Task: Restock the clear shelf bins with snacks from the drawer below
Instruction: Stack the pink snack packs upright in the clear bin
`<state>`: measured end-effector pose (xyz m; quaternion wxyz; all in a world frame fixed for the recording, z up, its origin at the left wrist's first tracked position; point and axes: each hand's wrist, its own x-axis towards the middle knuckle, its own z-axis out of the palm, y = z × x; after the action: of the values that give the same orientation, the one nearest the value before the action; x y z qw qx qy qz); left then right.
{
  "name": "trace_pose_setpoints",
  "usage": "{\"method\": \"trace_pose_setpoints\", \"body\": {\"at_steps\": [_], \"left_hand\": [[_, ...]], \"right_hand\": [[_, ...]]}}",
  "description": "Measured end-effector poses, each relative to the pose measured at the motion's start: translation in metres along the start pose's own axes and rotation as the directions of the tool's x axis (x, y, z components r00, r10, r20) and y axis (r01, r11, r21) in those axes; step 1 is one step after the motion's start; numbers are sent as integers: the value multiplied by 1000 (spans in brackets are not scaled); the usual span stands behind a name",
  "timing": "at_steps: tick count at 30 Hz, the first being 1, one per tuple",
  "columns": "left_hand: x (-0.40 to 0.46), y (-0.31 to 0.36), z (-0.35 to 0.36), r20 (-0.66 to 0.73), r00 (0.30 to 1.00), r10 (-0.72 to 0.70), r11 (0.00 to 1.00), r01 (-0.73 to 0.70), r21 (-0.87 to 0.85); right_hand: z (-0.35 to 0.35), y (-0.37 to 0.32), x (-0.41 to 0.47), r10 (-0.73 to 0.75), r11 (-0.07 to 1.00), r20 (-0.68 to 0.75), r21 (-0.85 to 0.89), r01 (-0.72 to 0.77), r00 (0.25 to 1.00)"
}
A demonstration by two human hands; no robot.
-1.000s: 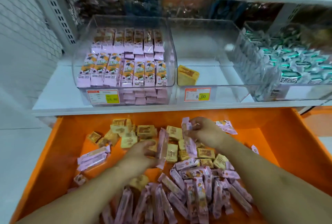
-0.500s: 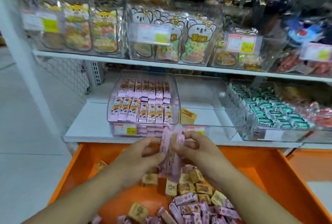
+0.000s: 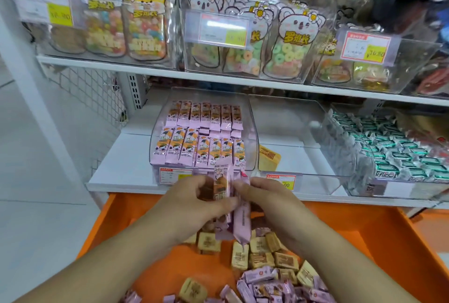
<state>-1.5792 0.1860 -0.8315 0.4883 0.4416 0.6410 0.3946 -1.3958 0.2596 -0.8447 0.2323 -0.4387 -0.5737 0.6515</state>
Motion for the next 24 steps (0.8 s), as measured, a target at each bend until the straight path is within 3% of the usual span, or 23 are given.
{"method": "trace_pose_setpoints", "body": {"at_steps": [5,11,17,22,24], "left_hand": [[10,-6,-7,-61,998,-28,992,35,120],[9,-12,-9,-29,999,-20,999,21,47],[3,-10,-15,24,1000,-13,1000,14,-14],[2,-3,-36,-101,992,77,991,-64,121],[4,-3,-44,-128,988,86,993,-74,93]], "right_hand": [[-13,-2,2,39,995,124,90,-50,992],[-11,-4,-7,-49,997,-37,52,51,998],[-14,-7,-13,-86,991,-36,95,89,996],[-24,-9,-15,-128,992,-150,-25,126,980],[-27,-9,-14,-170,984,-179,-90,156,969]]}}
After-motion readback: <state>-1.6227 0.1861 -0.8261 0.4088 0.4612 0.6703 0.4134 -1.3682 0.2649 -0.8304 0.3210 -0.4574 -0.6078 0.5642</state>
